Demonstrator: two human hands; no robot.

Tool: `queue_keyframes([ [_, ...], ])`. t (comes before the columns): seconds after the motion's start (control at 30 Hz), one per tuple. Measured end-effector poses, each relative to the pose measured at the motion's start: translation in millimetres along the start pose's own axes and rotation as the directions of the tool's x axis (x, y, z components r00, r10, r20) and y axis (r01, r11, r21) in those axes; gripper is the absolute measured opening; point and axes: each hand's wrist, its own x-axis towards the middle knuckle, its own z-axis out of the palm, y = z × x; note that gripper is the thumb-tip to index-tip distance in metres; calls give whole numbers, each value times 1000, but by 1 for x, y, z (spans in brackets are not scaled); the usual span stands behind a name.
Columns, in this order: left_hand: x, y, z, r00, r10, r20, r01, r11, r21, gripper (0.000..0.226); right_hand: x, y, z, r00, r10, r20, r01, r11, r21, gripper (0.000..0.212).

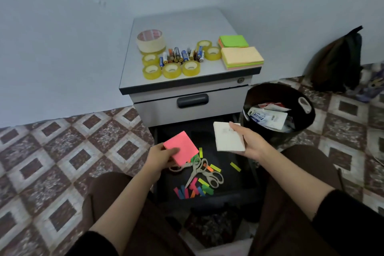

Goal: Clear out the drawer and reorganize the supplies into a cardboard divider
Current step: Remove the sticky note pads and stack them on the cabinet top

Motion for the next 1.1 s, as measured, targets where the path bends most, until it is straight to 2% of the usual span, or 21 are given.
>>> queue_keyframes([
  [0.13,-5,13,3,1000,6,5,-6,999,-33,21,-10,2,0,996,10,89,-31,973,228,33],
  [0.2,-4,18,3,1000,7,0,-7,999,-39,29,-17,6,0,990,27,139,-61,967,248,43],
  [0.3,-7,24,5,1000,21,-3,-21,998,-54,31,-27,12,3,972,81,222,-130,968,215,28],
  [0.33,-8,26,5,1000,27,-5,-27,998,-55,31,-29,14,3,966,93,243,-146,967,210,29],
  [0.43,-9,32,4,999,47,-17,-48,997,-53,31,-28,13,3,946,94,309,-166,962,217,43],
  [0.5,-9,34,2,998,58,-24,-59,997,-49,31,-24,12,4,947,91,308,-183,941,286,53],
  [0.53,-9,35,2,998,64,-23,-65,997,-47,31,-23,11,4,948,83,306,-187,926,327,53],
  [0.63,-10,39,2,997,73,-16,-73,997,-39,31,-25,6,6,952,24,305,-150,905,397,34],
  [0.8,-11,47,7,996,90,-1,-90,996,-12,32,-29,-3,7,945,0,327,-105,947,304,32],
  [0.9,-12,59,10,993,115,20,-115,993,12,32,-25,-15,5,970,-43,238,21,995,94,49],
  [0.97,-11,73,13,989,139,54,-141,990,31,32,-24,-29,5,979,-88,185,83,996,33,56],
  [1.1,-13,116,25,962,201,182,-210,977,27,28,-29,-76,8,964,-221,146,231,972,-48,50],
])
